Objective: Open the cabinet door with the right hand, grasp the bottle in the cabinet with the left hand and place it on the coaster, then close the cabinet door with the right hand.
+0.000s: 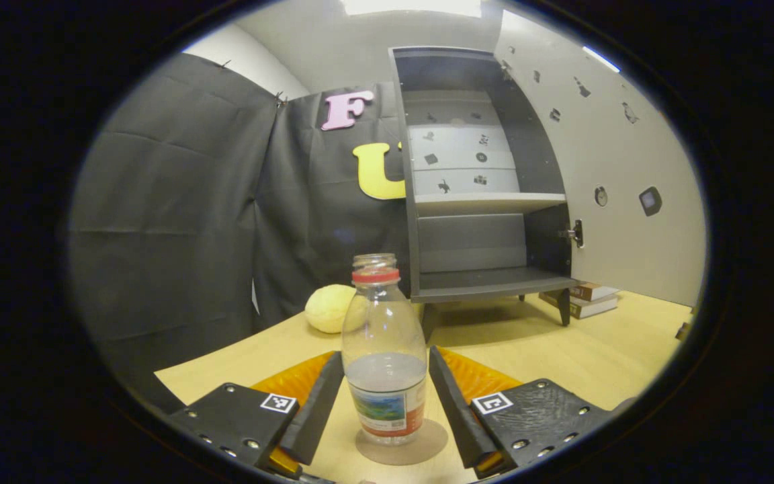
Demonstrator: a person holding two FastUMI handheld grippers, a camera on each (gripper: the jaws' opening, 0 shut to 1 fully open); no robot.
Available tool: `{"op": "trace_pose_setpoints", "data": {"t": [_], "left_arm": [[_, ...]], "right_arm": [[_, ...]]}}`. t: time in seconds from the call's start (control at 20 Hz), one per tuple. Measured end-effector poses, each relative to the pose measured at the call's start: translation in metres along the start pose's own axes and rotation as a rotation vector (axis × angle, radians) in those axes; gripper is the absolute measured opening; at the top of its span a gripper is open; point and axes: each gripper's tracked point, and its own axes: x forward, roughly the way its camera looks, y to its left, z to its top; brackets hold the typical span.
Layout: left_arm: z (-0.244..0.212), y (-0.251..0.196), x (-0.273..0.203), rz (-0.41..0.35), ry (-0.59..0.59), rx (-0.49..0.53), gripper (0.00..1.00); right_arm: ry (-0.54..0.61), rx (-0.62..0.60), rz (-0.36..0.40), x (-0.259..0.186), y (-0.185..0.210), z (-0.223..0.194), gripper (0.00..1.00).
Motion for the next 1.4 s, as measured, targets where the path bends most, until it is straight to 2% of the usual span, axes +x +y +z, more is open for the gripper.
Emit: {"op": "trace_pose_setpoints", "data": {"t": [0.55,0.7,0.9,1.05,1.4], "left_arm": [[0.051,-0.001,-0.035,0.012,-0.002,0.012,0.77],[0.08,-0.008,-0.055,-0.01,-0.005,0.03,0.8],[0.128,-0.01,-0.092,-0.008,-0.022,0.062,0.77],[0.168,-0.008,-0.114,0.001,-0.053,0.027,0.77],[0.227,0.025,-0.113,0.065,-0.11,0.033,0.77]], "right_arm": [[-0.028,0.071,0.024,-0.006,-0.012,0.011,0.97],[-0.028,0.092,0.042,-0.006,-0.013,0.018,0.97],[-0.027,0.145,0.063,-0.001,-0.019,0.029,0.98],[-0.02,0.163,0.099,0.013,-0.018,0.041,0.99],[-0.001,0.109,0.15,0.031,0.003,0.063,0.98]]}}
